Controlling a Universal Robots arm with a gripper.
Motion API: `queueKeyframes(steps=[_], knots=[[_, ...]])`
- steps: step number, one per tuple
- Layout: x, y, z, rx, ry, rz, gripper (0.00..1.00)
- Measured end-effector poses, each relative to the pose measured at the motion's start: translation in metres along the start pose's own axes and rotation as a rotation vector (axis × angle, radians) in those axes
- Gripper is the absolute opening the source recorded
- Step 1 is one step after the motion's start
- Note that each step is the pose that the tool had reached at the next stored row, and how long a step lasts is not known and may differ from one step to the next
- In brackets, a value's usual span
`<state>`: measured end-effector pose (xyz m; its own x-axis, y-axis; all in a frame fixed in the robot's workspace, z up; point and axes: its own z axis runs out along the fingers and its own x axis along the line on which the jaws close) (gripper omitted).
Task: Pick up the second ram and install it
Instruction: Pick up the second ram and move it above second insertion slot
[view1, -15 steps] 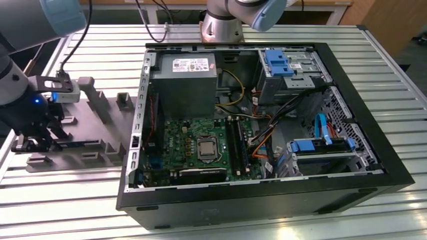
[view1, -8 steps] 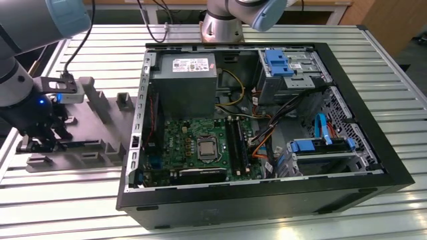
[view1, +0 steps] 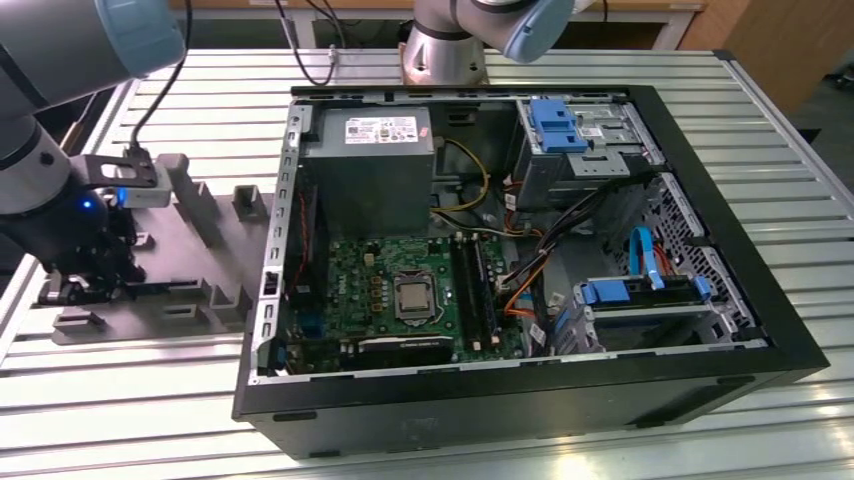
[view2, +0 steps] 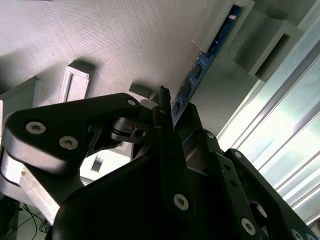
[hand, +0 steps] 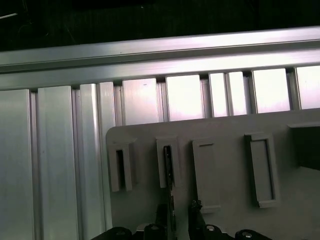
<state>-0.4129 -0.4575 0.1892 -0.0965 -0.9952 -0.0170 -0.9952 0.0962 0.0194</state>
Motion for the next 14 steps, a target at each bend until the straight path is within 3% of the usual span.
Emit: queueKeyframes(steps=[14], knots=[[-0.0001, -0.0020, 0.0020, 0.0000, 0.0000, 0.000, 0.31]])
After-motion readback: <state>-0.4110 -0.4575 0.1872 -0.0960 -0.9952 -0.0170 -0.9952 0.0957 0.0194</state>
